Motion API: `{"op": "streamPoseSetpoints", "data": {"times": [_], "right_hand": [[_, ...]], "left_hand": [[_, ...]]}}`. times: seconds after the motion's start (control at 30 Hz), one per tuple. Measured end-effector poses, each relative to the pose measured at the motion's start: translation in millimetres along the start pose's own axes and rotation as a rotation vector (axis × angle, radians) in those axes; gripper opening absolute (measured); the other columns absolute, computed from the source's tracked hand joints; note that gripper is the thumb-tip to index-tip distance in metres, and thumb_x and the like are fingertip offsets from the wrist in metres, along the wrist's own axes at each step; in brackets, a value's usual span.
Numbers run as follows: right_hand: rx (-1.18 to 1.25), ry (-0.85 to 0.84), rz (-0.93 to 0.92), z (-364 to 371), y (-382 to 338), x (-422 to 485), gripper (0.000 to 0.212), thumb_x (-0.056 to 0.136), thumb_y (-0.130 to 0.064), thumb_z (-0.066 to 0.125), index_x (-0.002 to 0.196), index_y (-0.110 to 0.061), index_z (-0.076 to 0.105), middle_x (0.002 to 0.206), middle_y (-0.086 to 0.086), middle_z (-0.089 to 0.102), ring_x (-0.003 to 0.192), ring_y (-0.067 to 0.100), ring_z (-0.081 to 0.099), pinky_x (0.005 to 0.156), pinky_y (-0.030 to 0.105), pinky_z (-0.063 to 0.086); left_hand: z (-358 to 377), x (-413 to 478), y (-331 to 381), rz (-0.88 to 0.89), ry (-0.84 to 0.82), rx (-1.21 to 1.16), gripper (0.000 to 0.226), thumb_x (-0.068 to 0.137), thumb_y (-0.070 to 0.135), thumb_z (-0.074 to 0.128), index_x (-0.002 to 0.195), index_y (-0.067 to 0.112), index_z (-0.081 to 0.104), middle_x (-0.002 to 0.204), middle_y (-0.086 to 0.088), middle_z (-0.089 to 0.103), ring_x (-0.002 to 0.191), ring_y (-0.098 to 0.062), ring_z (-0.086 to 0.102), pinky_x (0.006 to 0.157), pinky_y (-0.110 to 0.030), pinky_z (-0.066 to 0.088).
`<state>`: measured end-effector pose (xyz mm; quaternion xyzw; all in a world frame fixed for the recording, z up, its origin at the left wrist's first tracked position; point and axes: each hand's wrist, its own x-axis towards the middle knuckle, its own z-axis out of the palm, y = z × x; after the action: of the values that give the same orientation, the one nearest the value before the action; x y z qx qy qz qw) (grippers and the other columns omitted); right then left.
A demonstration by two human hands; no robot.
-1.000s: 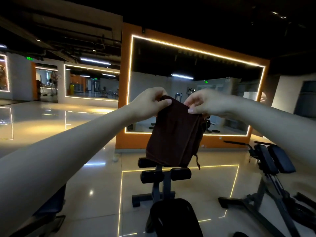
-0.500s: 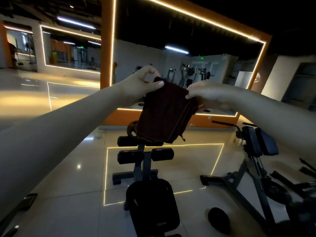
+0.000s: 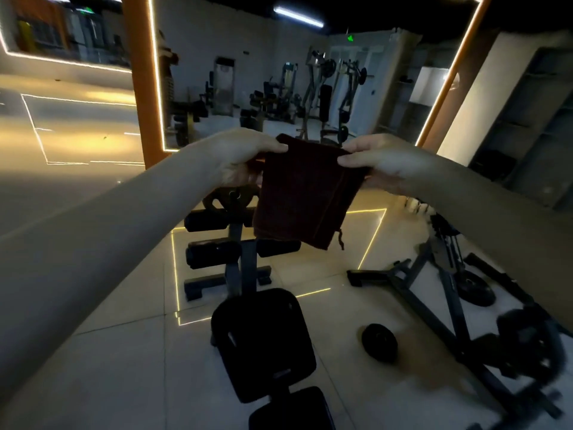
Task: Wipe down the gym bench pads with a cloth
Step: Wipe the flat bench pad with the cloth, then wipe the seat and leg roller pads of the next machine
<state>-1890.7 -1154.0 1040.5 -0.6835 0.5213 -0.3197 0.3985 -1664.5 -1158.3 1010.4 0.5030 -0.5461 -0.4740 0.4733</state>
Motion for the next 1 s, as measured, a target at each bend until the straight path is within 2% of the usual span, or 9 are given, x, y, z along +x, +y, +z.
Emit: {"op": "streamPoseSetpoints", "data": {"times": [0.07,0.3,0.43,0.57,0.67,0.73,0.83,0.93,1.0], "right_hand": [[-0.009,-0.003,0.032,5,21,26,0.013,0.090,-0.009,0.062,0.102,-0.013,0.065,0.105,0.005,0.066,0.103,0.020,0.063,0.085,0.034,0.053],[0.018,0.022,0.210,34,85,135,0.026,0.089,-0.009,0.062,0.115,-0.007,0.060,0.109,0.007,0.065,0.100,0.018,0.063,0.076,0.026,0.053],[0.005,0.035,0.253,52,123,190,0.022,0.089,-0.006,0.063,0.111,-0.005,0.060,0.102,0.008,0.065,0.097,0.017,0.064,0.081,0.028,0.055],[0.045,0.035,0.312,76,176,235,0.013,0.087,0.000,0.063,0.099,-0.005,0.061,0.092,0.008,0.063,0.088,0.016,0.065,0.069,0.021,0.057],[-0.001,0.038,0.372,97,229,262,0.012,0.085,-0.002,0.067,0.094,-0.009,0.064,0.089,0.006,0.063,0.084,0.015,0.063,0.071,0.022,0.055],[-0.016,0.034,0.428,113,271,278,0.011,0.084,-0.003,0.069,0.086,-0.013,0.065,0.084,0.003,0.063,0.082,0.014,0.061,0.072,0.023,0.051],[-0.044,0.038,0.500,138,341,301,0.015,0.083,-0.005,0.071,0.078,-0.017,0.064,0.081,0.004,0.061,0.084,0.018,0.056,0.069,0.024,0.043],[-0.040,0.072,0.560,162,407,318,0.020,0.084,-0.001,0.068,0.073,-0.015,0.060,0.077,0.006,0.058,0.074,0.015,0.054,0.058,0.016,0.043],[-0.031,0.132,0.577,178,447,325,0.025,0.084,0.006,0.065,0.069,-0.013,0.058,0.070,0.003,0.055,0.065,0.011,0.051,0.045,0.010,0.040]], "left_hand": [[-5,25,-15,-0.014,-0.022,-0.012,0.040,0.091,0.014,0.062,0.128,0.001,0.057,0.122,-0.015,0.063,0.096,-0.021,0.060,0.062,-0.024,0.048],[-30,147,-93,-0.079,-0.167,0.057,0.016,0.089,0.013,0.065,0.104,0.018,0.066,0.104,-0.002,0.066,0.091,-0.014,0.060,0.068,-0.023,0.045],[-43,210,-140,-0.118,-0.245,0.130,0.022,0.087,0.012,0.068,0.107,0.022,0.065,0.104,-0.004,0.066,0.087,-0.013,0.058,0.071,-0.024,0.044],[-48,260,-201,-0.120,-0.316,0.226,0.031,0.088,0.011,0.067,0.118,0.015,0.063,0.109,-0.005,0.066,0.091,-0.013,0.058,0.073,-0.022,0.043],[-45,287,-255,-0.131,-0.352,0.276,0.028,0.088,0.008,0.067,0.114,0.015,0.065,0.110,-0.006,0.066,0.095,-0.015,0.062,0.075,-0.021,0.048],[-38,299,-296,-0.130,-0.382,0.313,0.023,0.088,0.006,0.065,0.110,0.013,0.065,0.105,-0.004,0.066,0.095,-0.013,0.062,0.079,-0.021,0.049],[-18,317,-363,-0.100,-0.421,0.423,0.018,0.088,-0.001,0.062,0.103,0.009,0.060,0.087,0.001,0.060,0.080,-0.010,0.058,0.065,-0.010,0.045],[8,336,-433,-0.083,-0.407,0.523,0.015,0.086,-0.002,0.062,0.094,0.010,0.058,0.080,-0.001,0.058,0.085,-0.020,0.058,0.077,-0.026,0.046],[24,347,-477,-0.069,-0.369,0.554,0.015,0.086,-0.002,0.062,0.092,0.011,0.058,0.082,0.000,0.057,0.088,-0.020,0.055,0.078,-0.029,0.041]]}}
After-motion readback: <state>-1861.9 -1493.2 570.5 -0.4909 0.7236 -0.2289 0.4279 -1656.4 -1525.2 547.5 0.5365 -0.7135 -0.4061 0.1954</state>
